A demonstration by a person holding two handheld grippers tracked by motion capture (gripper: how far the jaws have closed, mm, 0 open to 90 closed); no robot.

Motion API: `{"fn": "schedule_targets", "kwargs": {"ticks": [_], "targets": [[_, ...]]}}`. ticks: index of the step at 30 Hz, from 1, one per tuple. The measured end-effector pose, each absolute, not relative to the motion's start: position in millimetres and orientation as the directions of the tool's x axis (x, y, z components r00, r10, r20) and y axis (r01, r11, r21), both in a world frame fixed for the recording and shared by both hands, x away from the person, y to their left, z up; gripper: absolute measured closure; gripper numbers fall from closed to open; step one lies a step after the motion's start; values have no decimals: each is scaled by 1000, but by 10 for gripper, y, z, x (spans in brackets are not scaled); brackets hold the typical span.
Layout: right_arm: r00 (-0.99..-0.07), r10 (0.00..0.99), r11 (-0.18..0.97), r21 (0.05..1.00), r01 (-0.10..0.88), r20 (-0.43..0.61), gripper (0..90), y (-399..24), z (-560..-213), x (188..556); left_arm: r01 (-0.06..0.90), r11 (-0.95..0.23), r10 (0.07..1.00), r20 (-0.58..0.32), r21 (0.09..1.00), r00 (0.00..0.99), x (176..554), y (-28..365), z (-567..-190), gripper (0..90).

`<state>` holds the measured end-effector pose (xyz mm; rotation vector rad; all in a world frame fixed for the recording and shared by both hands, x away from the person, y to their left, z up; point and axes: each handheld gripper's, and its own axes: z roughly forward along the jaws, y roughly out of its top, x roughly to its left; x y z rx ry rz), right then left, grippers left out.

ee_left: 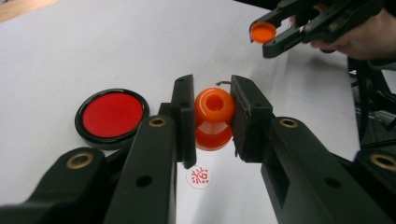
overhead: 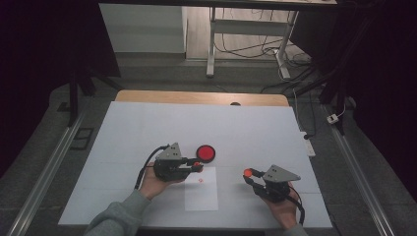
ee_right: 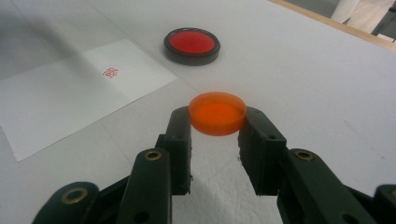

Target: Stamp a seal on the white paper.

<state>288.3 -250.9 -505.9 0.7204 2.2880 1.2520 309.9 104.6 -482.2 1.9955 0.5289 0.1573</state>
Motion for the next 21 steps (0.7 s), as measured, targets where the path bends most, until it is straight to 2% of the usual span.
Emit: {"fn": "schedule_targets", "kwargs": {"ticks": [7, 13, 21], "targets": [[-782, 611, 465, 855, 230, -122, 646, -2445, -5077, 2883, 298, -380, 416, -125, 876, 901, 3099, 1086, -4711, 725], [-784, 609, 463, 856, 231, -118, 646, -2432, -5083, 2889, 335, -390, 453, -138, 858, 881, 3125, 1140, -4663, 726], [-787, 606, 460, 858, 228, -115, 646, -2402, -5073, 2883, 334, -372, 459, -140, 866, 877, 3135, 1164, -4631, 726]]}}
